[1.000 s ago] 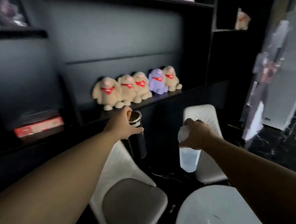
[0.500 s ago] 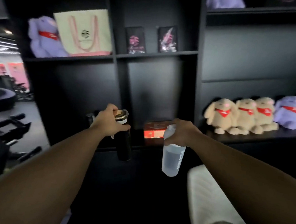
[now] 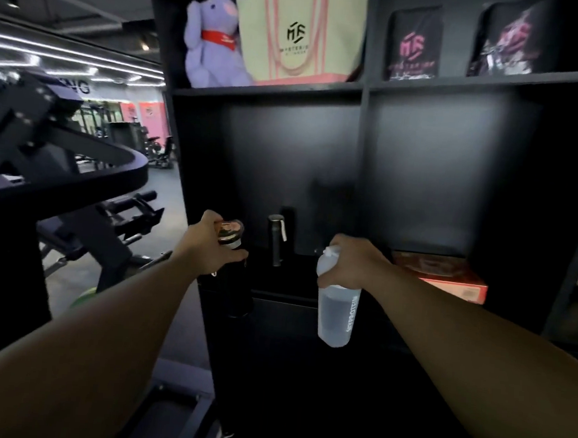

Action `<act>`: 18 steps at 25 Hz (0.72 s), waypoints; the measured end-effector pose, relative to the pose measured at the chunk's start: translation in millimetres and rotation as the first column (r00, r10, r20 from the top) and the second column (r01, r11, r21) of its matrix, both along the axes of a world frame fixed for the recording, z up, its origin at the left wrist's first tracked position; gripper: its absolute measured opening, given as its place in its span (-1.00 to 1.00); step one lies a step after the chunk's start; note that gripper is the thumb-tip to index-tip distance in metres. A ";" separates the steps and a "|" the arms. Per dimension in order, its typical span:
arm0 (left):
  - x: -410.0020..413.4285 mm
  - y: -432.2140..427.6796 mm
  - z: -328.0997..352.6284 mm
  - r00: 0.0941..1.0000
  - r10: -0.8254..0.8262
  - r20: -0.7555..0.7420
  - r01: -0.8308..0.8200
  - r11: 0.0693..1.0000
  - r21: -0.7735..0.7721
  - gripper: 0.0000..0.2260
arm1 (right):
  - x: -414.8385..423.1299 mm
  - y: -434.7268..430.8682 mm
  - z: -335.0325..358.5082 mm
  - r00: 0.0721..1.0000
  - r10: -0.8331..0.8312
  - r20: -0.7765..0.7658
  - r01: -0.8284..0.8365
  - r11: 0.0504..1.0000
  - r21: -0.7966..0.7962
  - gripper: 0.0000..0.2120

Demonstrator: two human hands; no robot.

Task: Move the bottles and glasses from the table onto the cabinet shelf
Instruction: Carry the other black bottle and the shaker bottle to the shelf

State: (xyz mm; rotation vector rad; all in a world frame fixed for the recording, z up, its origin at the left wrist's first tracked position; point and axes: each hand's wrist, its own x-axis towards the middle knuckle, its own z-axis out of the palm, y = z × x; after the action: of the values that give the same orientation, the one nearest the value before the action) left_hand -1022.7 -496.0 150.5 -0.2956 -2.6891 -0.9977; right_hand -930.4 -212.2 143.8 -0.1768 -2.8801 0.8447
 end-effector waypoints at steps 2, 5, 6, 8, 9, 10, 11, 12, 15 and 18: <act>-36.8 -5.9 -16.5 0.999 0.030 0.013 -0.030 1.000 0.006 -0.19 | -45.5 -4.8 -9.8 0.999 0.034 0.012 -0.034 0.999 0.003 -0.39; -95.4 -6.7 -37.0 0.997 0.060 0.050 -0.060 0.998 -0.007 -0.16 | -121.0 -2.6 -27.0 0.996 0.090 0.028 -0.089 0.996 -0.019 -0.38; -115.7 -4.5 -41.8 0.996 0.062 0.064 -0.062 0.998 -0.004 -0.16 | -146.8 0.1 -33.0 0.994 0.104 0.035 -0.103 0.994 -0.027 -0.37; -157.2 3.1 -47.8 0.994 0.065 0.091 -0.066 0.998 0.007 -0.17 | -196.7 5.5 -44.5 0.990 0.131 0.056 -0.130 0.991 -0.022 -0.34; -176.5 7.5 -51.2 0.993 0.070 0.098 -0.070 0.998 0.005 -0.17 | -219.8 8.2 -50.4 0.988 0.137 0.066 -0.137 0.991 -0.004 -0.32; -197.6 13.5 -55.6 0.992 0.075 0.100 -0.076 0.997 0.006 -0.17 | -245.6 11.2 -56.8 0.988 0.138 0.075 -0.139 0.990 0.014 -0.29; -216.3 17.9 -61.3 0.991 0.083 0.102 -0.085 0.996 0.011 -0.16 | -267.7 13.7 -62.6 0.988 0.136 0.079 -0.138 0.990 0.031 -0.27; -233.4 22.1 -67.4 0.989 0.095 0.109 -0.097 0.995 0.014 -0.16 | -288.0 16.1 -68.1 0.988 0.130 0.080 -0.134 0.990 0.042 -0.25; -283.5 32.3 -89.2 0.981 0.128 0.148 -0.130 0.991 0.005 -0.15 | -336.7 21.8 -81.6 0.990 0.100 0.103 -0.107 0.992 0.064 -0.31; -330.1 34.5 -110.3 0.973 0.129 0.189 -0.132 0.991 0.006 -0.17 | -375.2 27.2 -95.2 0.986 0.057 0.156 -0.063 0.997 0.037 -0.34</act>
State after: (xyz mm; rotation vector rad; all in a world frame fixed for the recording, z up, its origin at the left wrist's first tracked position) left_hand -1352.8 -461.5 40.2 -0.0199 -2.8217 -1.0590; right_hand -1305.6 -185.0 48.6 -0.1587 -3.0595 0.8134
